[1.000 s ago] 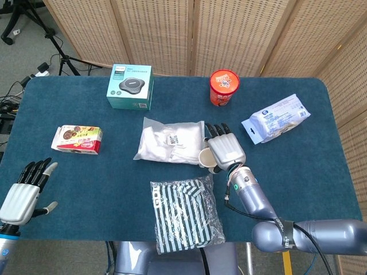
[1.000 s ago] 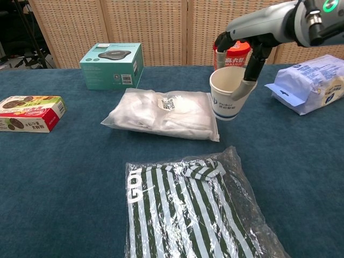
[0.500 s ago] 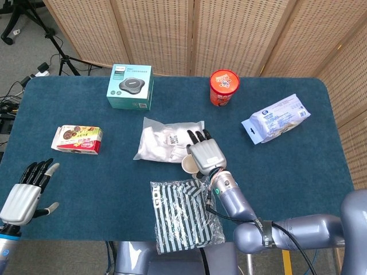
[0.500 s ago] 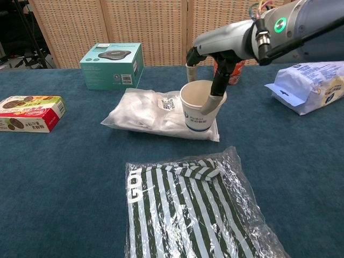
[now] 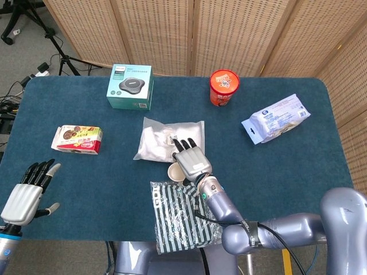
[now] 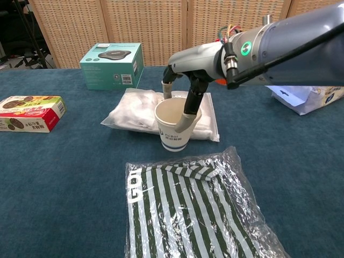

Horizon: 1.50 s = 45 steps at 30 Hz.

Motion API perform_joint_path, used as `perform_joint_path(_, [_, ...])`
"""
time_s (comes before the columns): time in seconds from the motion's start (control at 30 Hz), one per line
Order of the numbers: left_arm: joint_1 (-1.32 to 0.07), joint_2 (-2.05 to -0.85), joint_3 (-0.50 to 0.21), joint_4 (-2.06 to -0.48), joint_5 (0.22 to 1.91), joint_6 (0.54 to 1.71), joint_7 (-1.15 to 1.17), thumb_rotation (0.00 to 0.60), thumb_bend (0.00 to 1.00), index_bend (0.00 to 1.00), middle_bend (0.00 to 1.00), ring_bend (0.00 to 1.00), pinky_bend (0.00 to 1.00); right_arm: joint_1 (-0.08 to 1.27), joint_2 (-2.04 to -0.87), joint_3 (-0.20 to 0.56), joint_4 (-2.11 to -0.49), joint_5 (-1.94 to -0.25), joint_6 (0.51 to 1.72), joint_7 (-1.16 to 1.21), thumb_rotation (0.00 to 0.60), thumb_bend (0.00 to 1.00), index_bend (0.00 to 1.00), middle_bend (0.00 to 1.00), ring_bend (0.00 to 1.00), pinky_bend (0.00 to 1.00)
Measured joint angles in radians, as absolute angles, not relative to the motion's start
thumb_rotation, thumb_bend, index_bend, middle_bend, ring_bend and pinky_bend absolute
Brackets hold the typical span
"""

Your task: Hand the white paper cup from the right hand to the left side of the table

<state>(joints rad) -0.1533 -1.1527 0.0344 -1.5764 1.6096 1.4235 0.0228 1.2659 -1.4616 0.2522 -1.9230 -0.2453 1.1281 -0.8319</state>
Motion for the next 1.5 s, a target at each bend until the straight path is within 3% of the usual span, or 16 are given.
perform_joint_path(0.67, [-0.156, -1.157, 0.037, -1.579, 1.608, 1.414, 0.040, 0.600, 0.16, 0.00, 0.00, 0.00, 0.00, 1.243, -1.524, 0.232, -1.842, -0.348, 1.130, -0.764, 0.600, 0.23, 0.45, 0.00, 0.00, 0.00])
perform_joint_path(1.5, [-0.158, -1.155, 0.043, -1.590, 1.598, 1.397, 0.063, 0.600, 0.16, 0.00, 0.00, 0.00, 0.00, 1.184, -1.570, 0.202, -1.712, -0.423, 0.998, -0.647, 0.600, 0.21, 0.45, 0.00, 0.00, 0.00])
